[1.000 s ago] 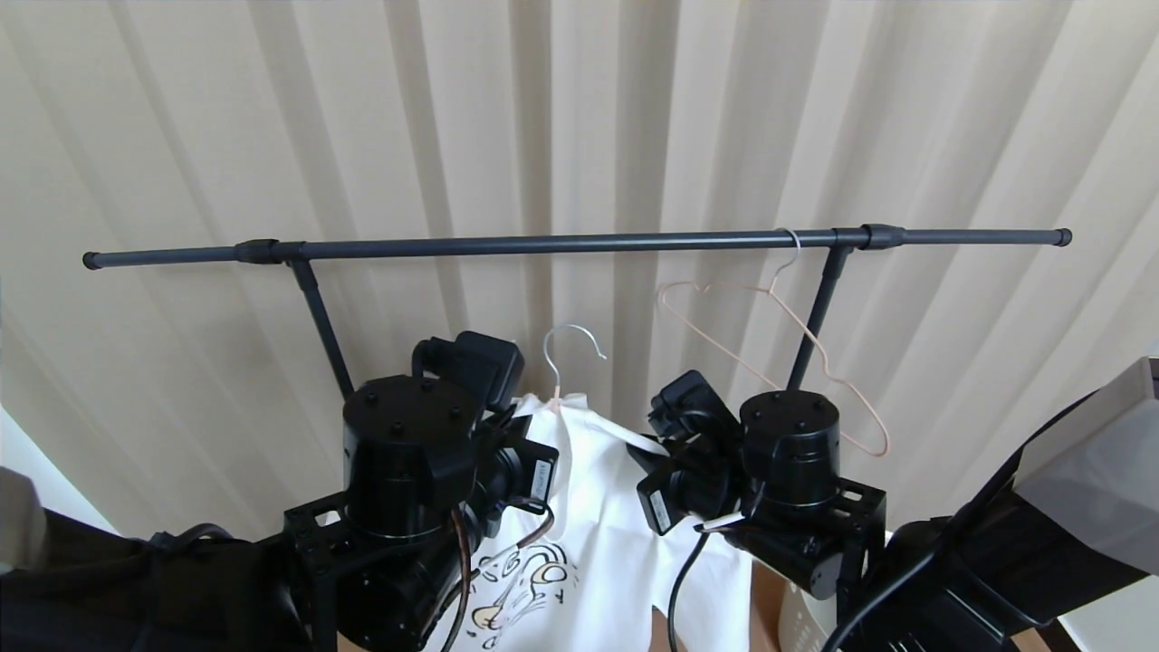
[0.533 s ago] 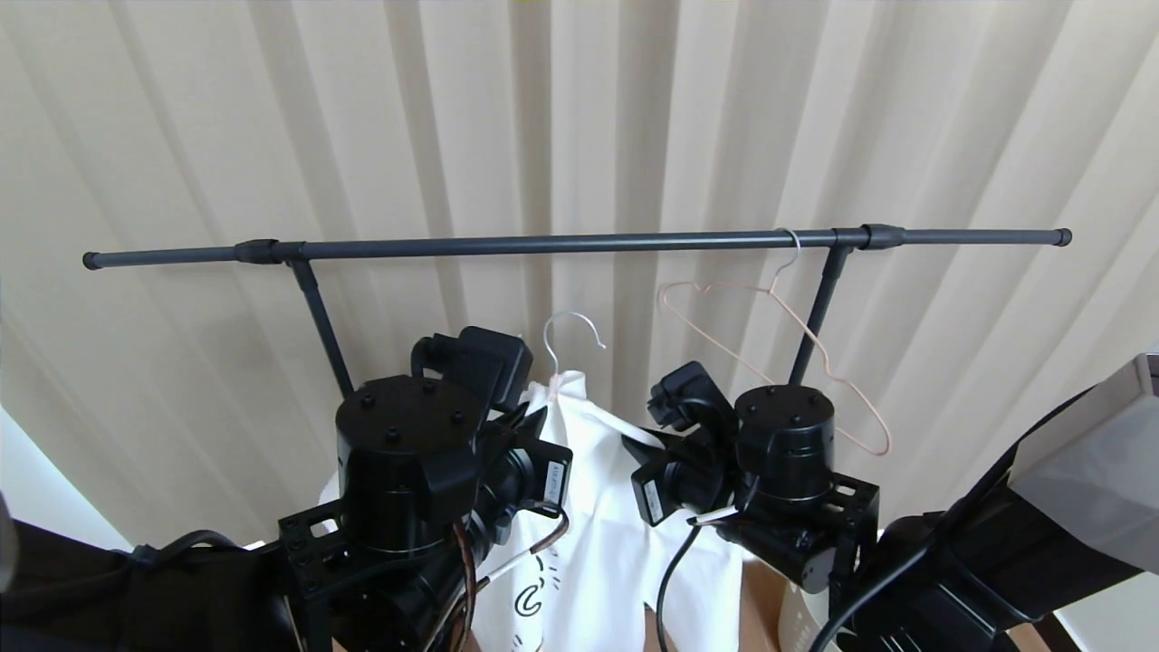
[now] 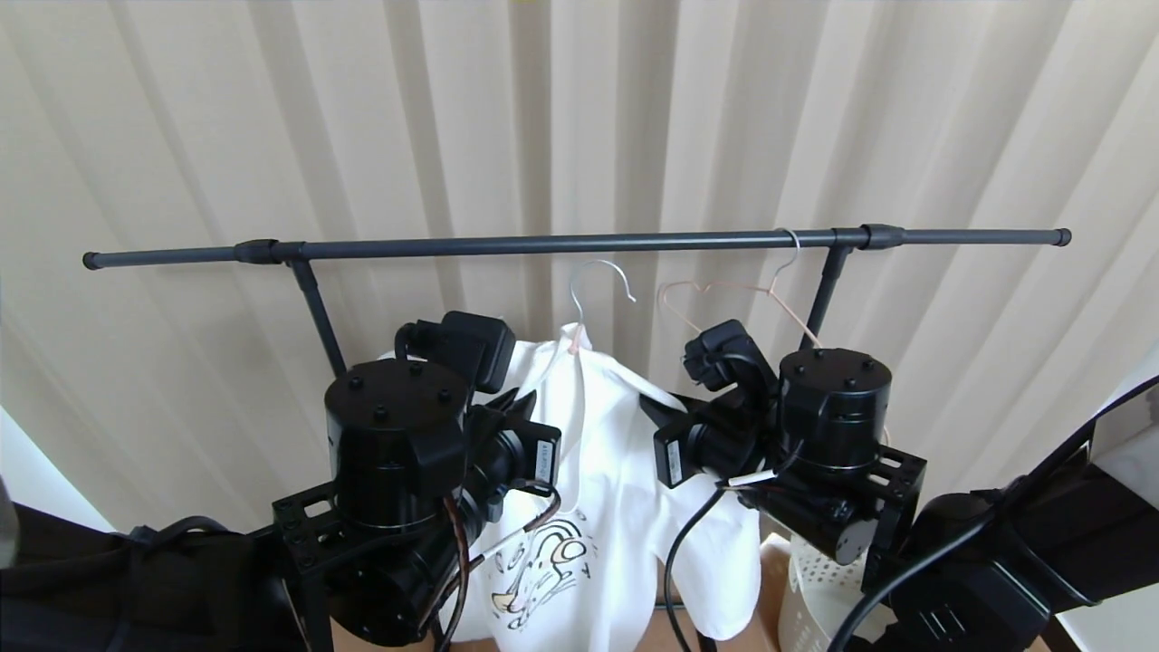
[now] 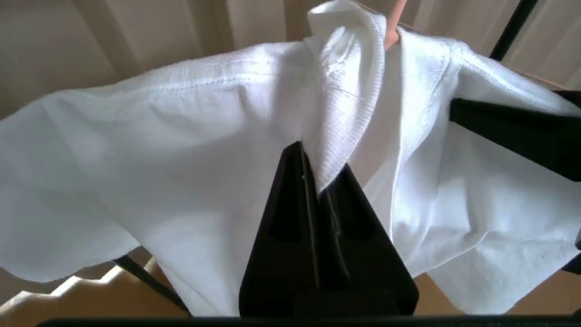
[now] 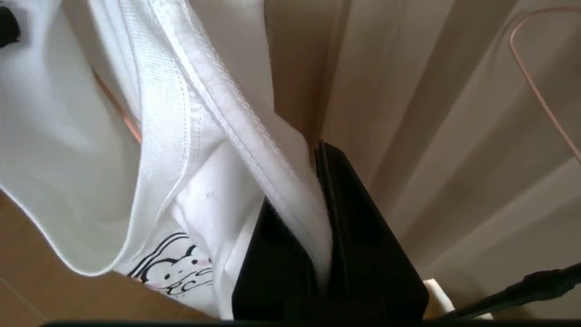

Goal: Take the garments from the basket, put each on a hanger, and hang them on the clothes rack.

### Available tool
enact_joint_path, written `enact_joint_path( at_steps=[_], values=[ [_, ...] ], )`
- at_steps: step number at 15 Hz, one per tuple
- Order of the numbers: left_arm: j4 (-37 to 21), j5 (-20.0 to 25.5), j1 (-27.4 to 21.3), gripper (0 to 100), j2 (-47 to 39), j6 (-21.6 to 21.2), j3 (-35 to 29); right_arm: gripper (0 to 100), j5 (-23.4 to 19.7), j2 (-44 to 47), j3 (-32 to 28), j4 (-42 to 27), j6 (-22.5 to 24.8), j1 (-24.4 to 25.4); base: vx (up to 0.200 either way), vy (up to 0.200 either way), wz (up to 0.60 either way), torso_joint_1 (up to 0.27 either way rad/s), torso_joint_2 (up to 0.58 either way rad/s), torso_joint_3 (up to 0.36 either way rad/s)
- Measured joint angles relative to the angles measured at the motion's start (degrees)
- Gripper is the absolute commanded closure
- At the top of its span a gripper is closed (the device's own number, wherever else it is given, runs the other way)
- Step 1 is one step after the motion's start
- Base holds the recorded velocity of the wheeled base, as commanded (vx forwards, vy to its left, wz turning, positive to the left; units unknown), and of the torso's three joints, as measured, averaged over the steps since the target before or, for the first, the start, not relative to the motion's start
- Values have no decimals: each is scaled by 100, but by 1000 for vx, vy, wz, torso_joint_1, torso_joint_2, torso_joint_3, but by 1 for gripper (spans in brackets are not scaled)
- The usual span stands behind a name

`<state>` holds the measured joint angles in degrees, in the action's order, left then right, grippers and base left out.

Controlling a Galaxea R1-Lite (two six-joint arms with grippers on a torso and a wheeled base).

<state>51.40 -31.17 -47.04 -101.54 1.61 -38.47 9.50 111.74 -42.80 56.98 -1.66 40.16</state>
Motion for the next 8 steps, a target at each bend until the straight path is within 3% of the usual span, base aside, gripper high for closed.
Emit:
enact_joint_path(
  at_steps=[5, 6, 8],
  values=[
    [351, 0, -6, 100, -34, 9, 50, 100, 0, -63, 66, 310, 7, 30, 0, 0, 0, 0, 0, 0],
    [354, 0, -6, 0, -39, 6, 61, 100, -6, -68, 68, 312, 10, 33, 0, 0, 0, 0, 0, 0],
    [354, 5, -6, 0, -32, 5, 74, 100, -6, -83, 69, 321, 7, 30, 0, 0, 0, 0, 0, 0]
  ],
)
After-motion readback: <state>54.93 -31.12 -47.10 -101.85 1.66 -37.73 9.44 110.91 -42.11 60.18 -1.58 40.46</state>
